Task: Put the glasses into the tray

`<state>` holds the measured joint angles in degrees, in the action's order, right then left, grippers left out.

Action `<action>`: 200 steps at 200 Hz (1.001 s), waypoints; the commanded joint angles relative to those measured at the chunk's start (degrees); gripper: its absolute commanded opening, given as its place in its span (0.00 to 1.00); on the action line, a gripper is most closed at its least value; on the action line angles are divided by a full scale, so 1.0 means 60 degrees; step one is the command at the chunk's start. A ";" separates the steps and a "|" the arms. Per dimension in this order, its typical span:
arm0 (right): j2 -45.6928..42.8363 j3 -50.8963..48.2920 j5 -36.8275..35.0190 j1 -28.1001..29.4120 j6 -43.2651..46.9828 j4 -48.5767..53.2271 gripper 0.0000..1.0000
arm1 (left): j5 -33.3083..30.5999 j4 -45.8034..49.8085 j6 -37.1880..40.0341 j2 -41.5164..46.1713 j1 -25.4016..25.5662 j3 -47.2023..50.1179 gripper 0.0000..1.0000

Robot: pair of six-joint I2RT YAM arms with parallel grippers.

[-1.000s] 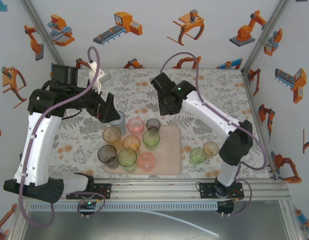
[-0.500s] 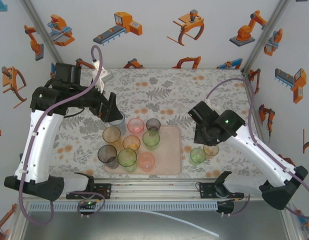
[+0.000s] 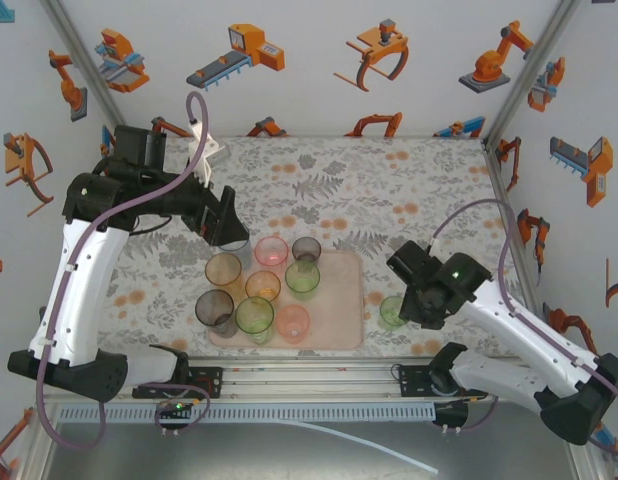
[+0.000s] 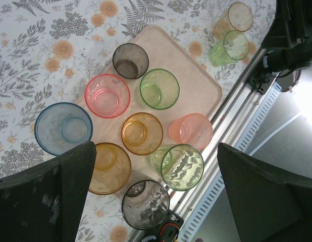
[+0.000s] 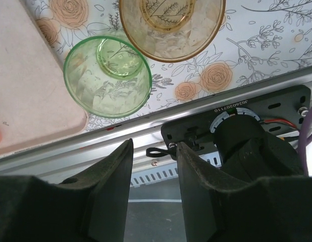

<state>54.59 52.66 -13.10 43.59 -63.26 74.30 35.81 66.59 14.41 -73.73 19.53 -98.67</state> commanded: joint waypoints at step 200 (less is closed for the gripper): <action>-0.0059 -0.1496 -0.0093 -0.0381 -0.0739 -0.1956 0.40 | 0.0176 -0.0062 0.0133 0.0164 0.0088 0.0097 0.97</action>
<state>53.28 44.80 -12.91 41.89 -67.68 63.72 35.66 66.41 14.44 -73.67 19.86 -98.50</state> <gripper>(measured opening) 0.398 0.972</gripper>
